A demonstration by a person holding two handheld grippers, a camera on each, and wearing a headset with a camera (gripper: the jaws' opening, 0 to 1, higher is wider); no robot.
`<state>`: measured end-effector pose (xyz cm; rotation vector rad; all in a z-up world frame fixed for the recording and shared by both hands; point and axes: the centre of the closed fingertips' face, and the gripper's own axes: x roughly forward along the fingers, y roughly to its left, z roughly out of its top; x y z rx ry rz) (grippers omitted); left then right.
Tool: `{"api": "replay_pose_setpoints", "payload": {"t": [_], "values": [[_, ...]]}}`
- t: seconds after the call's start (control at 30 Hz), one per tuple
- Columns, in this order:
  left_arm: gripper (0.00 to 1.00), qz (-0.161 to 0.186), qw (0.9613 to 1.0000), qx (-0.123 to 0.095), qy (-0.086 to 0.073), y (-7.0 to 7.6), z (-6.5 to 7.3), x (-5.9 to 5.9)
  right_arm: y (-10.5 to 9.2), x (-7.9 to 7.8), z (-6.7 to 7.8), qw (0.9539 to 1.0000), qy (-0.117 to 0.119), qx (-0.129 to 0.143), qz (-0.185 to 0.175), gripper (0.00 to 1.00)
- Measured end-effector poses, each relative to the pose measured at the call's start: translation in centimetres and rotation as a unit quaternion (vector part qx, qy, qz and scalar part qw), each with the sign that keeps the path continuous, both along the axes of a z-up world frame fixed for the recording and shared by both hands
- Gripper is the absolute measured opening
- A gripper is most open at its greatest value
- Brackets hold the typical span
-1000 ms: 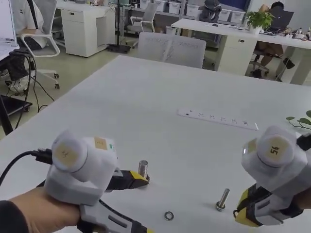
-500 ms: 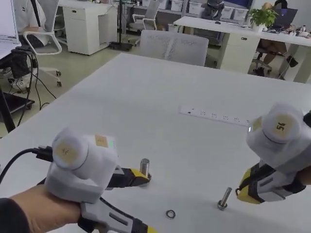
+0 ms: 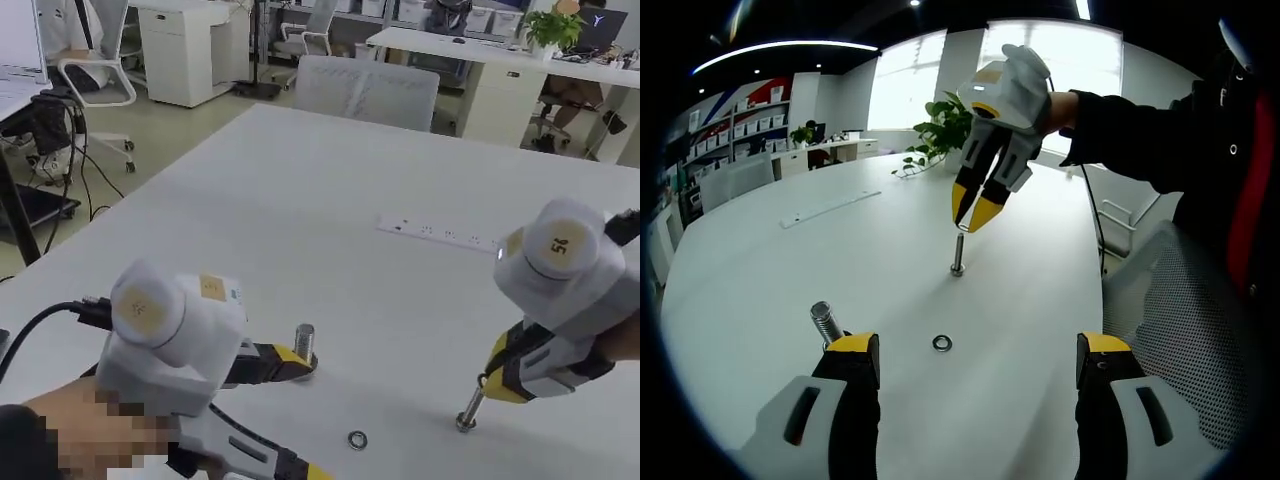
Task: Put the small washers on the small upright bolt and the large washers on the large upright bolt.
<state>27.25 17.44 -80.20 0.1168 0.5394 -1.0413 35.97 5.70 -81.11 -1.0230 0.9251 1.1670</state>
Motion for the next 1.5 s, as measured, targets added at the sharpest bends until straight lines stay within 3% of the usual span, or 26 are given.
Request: {"api": "replay_pose_setpoints", "payload": {"t": [0.93, 1.5], "values": [[0.80, 0.005, 1.0000, 0.001, 0.007, 0.3, -0.3, -0.1, 0.0, 0.0, -1.9, 0.9996, 0.024, -0.014, 0.005, 0.14], [0.80, 0.007, 0.9999, 0.004, 0.011, 0.4, -0.6, 0.1, -0.1, -0.1, -4.7, 0.9986, 0.046, -0.024, 0.006, 0.14]]}}
